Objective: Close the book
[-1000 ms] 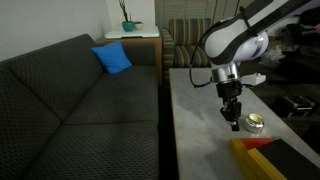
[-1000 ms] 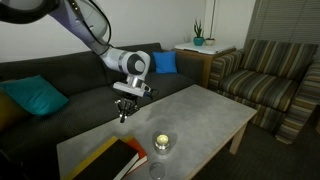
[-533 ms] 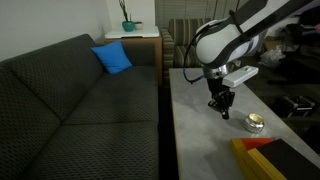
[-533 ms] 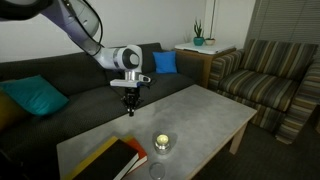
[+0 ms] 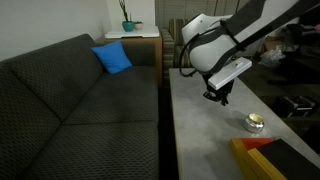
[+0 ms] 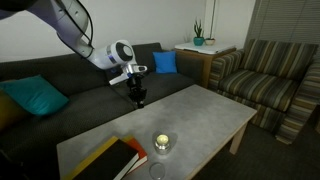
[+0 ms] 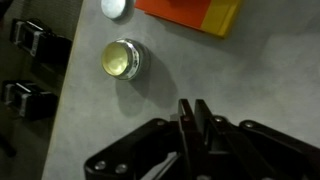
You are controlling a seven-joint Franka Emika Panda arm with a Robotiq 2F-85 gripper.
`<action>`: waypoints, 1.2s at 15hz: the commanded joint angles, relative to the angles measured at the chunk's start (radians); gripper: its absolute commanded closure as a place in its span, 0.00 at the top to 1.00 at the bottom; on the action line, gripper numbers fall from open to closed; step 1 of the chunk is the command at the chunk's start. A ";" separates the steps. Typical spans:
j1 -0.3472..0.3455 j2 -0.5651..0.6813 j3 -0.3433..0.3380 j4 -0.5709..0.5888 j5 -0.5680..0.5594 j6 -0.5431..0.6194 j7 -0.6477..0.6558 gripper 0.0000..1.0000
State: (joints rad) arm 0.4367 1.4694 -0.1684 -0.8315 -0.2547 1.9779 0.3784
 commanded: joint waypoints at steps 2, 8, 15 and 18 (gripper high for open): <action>0.092 -0.026 -0.098 -0.041 -0.070 -0.016 0.177 0.51; 0.118 -0.014 -0.101 -0.033 -0.063 -0.027 0.207 0.93; 0.093 0.004 -0.044 0.001 -0.095 -0.028 0.208 1.00; 0.094 0.004 -0.039 0.003 -0.097 -0.028 0.208 1.00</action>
